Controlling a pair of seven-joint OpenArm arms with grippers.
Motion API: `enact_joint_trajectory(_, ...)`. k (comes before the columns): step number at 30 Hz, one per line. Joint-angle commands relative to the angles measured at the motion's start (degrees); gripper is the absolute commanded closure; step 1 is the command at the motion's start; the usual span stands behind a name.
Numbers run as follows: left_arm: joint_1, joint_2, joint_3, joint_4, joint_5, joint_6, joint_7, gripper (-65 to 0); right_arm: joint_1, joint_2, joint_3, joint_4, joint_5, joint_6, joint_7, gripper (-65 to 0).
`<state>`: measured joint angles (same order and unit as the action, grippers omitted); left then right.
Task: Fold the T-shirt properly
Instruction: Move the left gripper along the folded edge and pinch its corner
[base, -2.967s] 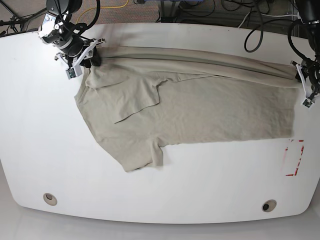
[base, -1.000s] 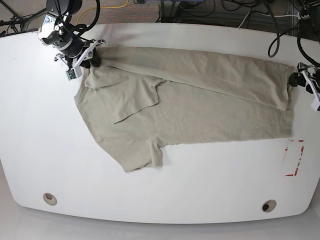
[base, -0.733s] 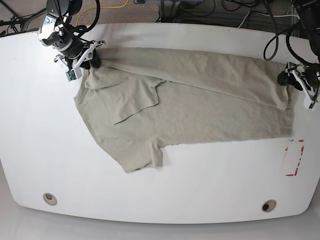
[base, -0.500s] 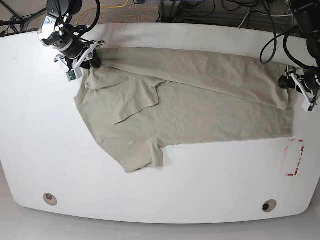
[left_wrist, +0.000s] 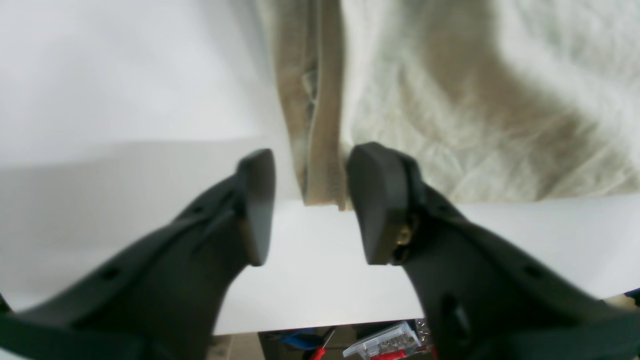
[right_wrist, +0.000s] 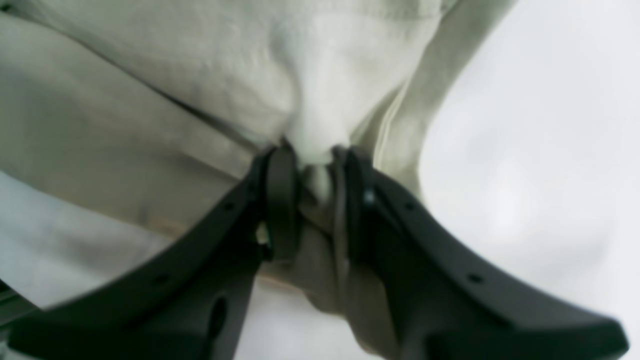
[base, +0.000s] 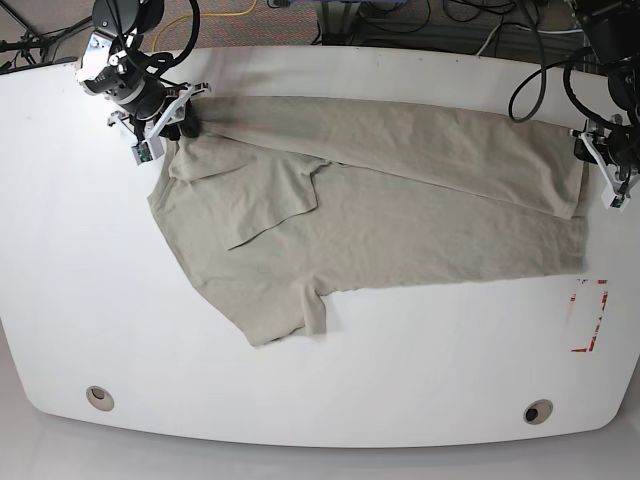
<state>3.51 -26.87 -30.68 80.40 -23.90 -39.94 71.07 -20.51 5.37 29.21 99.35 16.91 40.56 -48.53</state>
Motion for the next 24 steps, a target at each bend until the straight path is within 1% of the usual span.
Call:
enact_joint_trajectory(1,-0.65,-1.39,-0.22,0.7,0.21,-0.06,-0.43,-17.8,-0.37,0.22,0.19,-0.23,-2.8,-0.56,-3.38,-14.7)
enact_joint_trajectory(5,-0.65,-1.39,1.89,0.7,0.21,-0.06,-0.43,-10.4,-0.28,0.22,0.19,-0.23,-2.8,-0.56,-3.38,-14.7)
enact_joint_trajectory(9,-0.65,-1.39,3.64,1.14,0.21,-0.06,-0.43,-0.3,-0.28,0.13,0.19,-0.14,-2.8,-0.56,-3.38,-14.7)
enact_joint_trajectory(17,-0.39,-1.39,3.56,1.23,-0.06,-0.06,-0.17,0.0,-0.28,0.13,0.19,-0.14,-2.8,-0.56,-3.38,-14.7)
enact_joint_trajectory(20,0.93,-1.48,3.38,1.4,-0.23,-0.06,-0.08,0.0,-0.37,0.13,0.28,-0.14,-2.8,-0.56,-3.38,-14.7)
enact_joint_trajectory(24,1.55,-1.65,3.29,3.51,-0.23,-0.06,0.01,0.0,-0.28,0.13,0.28,-0.14,-2.8,-0.56,-3.38,-14.7)
